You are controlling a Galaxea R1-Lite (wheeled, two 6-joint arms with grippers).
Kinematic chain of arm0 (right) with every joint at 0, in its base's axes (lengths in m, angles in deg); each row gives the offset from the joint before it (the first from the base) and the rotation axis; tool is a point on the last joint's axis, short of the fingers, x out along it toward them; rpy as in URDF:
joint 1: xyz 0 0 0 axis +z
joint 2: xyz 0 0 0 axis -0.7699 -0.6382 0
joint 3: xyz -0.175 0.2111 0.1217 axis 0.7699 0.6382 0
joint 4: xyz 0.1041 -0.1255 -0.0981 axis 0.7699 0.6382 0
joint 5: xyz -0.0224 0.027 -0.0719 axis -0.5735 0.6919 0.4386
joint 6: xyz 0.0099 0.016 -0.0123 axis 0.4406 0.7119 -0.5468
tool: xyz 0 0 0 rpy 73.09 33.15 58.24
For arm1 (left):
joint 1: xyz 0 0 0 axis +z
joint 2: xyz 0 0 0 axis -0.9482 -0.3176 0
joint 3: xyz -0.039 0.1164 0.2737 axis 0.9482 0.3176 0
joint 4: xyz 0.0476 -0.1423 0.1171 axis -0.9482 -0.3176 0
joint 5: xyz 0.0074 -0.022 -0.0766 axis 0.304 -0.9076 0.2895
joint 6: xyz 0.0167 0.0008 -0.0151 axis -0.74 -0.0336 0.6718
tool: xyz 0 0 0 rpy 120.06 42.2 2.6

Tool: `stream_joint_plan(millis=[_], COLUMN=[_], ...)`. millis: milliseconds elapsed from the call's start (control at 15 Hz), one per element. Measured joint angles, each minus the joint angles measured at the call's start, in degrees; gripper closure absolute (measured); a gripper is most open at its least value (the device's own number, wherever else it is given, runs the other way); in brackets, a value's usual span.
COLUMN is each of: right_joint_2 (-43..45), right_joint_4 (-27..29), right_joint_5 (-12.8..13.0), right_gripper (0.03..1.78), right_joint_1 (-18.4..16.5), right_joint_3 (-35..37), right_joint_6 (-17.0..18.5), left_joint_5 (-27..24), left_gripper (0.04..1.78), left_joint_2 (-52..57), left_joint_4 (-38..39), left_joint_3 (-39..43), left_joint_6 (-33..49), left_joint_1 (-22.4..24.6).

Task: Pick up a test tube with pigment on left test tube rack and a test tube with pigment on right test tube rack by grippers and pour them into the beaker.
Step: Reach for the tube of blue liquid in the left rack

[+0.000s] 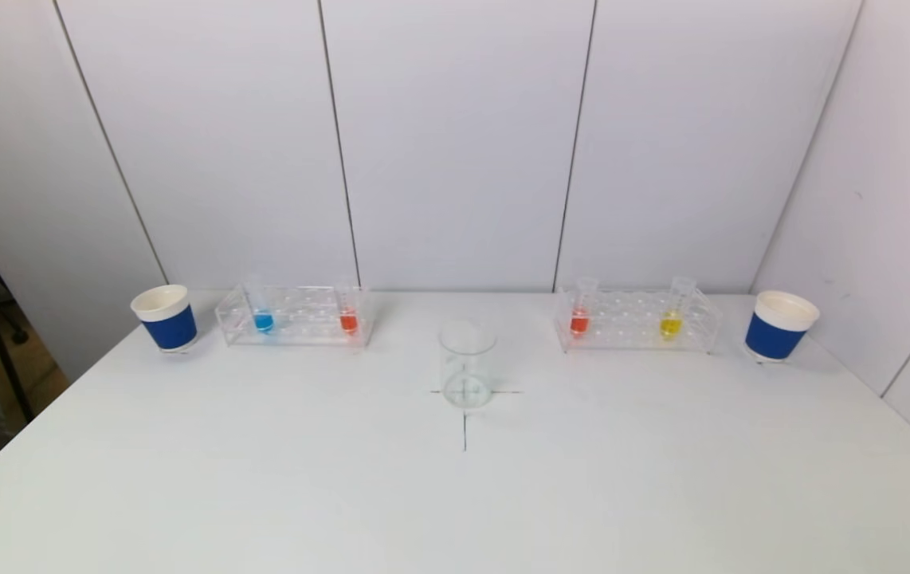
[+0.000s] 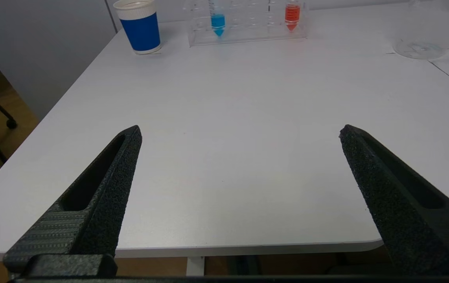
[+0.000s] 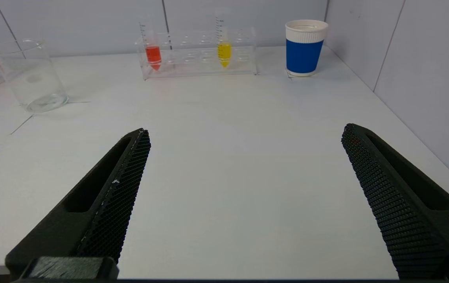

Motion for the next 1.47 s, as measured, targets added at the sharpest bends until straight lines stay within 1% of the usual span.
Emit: stream_joint_plan(millis=[1467], right_joint_2=[0.0], right_joint_4=[0.0], right_joint_5=[0.0], right_gripper=[0.04], right_joint_1=[0.0], right_joint_3=[0.0], right_joint_6=[0.0], left_joint_5=[-0.7], left_gripper=[0.06], left_joint_2=[0.0], left_joint_4=[-0.5], left_joint_3=[-0.4], left_joint_6=[-0.8], left_joint_1=[0.0])
